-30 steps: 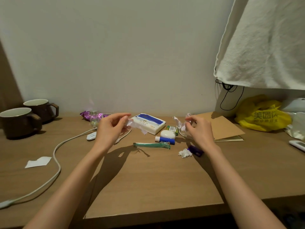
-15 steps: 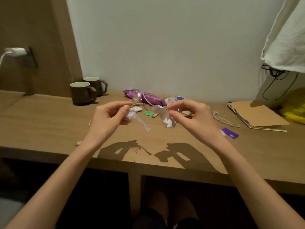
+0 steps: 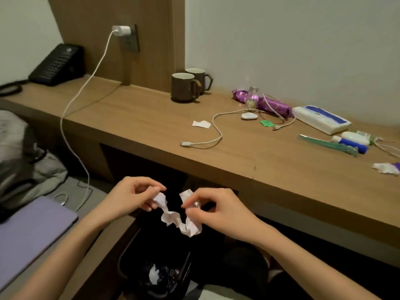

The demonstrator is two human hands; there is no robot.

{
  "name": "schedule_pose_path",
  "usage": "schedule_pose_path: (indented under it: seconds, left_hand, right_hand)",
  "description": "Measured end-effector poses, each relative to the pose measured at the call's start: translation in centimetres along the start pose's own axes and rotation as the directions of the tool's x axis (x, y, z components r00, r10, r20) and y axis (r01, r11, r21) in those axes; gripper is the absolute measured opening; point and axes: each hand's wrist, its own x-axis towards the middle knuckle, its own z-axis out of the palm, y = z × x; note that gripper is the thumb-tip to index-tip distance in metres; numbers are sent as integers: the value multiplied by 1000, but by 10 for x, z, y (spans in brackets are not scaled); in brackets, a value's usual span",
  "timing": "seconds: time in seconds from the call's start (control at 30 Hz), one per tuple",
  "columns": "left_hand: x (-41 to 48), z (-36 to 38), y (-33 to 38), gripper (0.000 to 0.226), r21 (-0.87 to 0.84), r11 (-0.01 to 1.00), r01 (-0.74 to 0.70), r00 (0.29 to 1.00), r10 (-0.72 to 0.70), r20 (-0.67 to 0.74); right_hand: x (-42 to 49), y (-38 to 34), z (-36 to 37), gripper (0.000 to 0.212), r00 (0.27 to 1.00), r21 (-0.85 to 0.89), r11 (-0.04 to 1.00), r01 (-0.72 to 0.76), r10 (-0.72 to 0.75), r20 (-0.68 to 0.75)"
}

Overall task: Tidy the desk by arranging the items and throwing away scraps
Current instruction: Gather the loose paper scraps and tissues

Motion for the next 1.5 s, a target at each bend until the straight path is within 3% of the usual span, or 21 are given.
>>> schedule_pose_path:
  seconds: [0.1,0.27,0.47,0.57,0.67,0.8,0.93,1.07,1.17,1.33,1.5]
  left_hand:
    - [12,4,-55,14,-4,989,151,989,-151,3]
    - [40,23,-144,17,49,934,354,935,-354,-12]
    - [64,46,-241,28,206,845,494,862,-507,10]
    - [65,58,-264,26,264,790,554,825,-564,-42]
    - [62,65,-271,42,298,750,591,788,-616,-12]
    - [57,64,-274,61,258,730,632,730,-673,117]
    - [56,58,-250,48,250,798,548,818,-574,40]
    - [53,48,-191,31,216,916,339,941,-334,-58]
    - [41,41,-125,25,195,969,152,988,-142,-60]
    - [9,30,-13,26,116,988,-97,994,101,-28]
    - [-1,35,85,28,5,952,-305,952,305,-19]
  right_hand:
    - [17,33,34,16,991,-17,996,-90,91,94]
    - [44,102,73,21,940,9,946,-325,322,109]
    - [69,171,125,31,781,75,785,-615,594,195]
    - [81,189,149,42,721,71,729,-681,650,239]
    - [89,193,164,54,684,57,700,-712,672,283]
    - [92,191,166,54,711,-24,759,-650,620,330]
    - [85,176,147,44,805,-64,856,-513,505,312]
    - [71,130,105,37,910,-43,948,-317,316,269]
    - [55,82,64,34,963,-30,987,-155,158,219]
    - [20,13,-9,29,998,-2,998,55,-55,31]
    - [-10,-22,-81,27,963,-25,988,155,-156,-218]
